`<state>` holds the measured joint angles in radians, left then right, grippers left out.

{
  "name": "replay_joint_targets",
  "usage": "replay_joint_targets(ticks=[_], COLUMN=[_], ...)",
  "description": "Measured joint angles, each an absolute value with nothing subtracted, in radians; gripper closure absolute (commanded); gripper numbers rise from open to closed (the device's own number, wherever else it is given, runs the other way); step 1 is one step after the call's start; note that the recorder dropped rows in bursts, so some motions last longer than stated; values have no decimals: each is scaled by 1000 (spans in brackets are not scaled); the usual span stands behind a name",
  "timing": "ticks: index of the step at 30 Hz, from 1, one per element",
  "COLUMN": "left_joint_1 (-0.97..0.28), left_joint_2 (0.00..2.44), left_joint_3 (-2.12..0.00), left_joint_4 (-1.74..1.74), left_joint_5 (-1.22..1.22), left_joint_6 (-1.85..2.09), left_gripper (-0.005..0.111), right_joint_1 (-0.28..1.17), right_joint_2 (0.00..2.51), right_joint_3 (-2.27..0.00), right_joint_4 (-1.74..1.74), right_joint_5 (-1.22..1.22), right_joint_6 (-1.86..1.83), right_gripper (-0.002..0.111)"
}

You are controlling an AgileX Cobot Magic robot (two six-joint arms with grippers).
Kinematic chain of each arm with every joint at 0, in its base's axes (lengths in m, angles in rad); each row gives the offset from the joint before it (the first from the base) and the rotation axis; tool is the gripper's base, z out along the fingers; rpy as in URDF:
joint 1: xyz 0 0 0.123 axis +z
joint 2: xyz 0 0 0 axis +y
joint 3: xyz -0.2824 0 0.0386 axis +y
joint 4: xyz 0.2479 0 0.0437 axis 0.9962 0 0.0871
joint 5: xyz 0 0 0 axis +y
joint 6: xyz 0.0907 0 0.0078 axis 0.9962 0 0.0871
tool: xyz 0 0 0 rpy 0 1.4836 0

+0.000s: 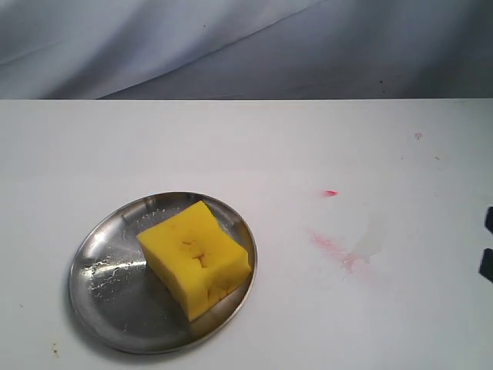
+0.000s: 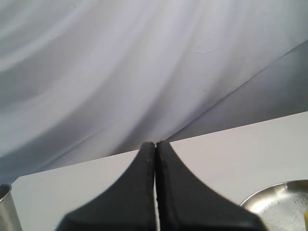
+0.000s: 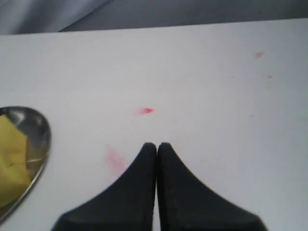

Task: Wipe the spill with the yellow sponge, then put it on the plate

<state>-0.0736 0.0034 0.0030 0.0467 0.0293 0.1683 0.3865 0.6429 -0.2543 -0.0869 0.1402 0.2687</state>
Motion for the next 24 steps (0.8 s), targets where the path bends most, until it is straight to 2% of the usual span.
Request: replay_joint_targets(ticks=[5, 14, 24], left_joint_1=[-74, -74, -74], left_joint_2=[3, 3, 3], left_joint_3=[3, 3, 3], left_joint_4=[47, 47, 47], left_joint_5=[29, 29, 29], left_joint_6=[168, 168, 168], left_gripper=[107, 107, 107], right_joint_1=[263, 145, 145], right_joint_2=[525, 28, 6], right_joint_3=[-197, -14, -3], right_joint_4=[-102, -77, -45], right_joint_5=[100, 59, 84], right_joint_6=[211, 120, 33], right_gripper=[108, 108, 108])
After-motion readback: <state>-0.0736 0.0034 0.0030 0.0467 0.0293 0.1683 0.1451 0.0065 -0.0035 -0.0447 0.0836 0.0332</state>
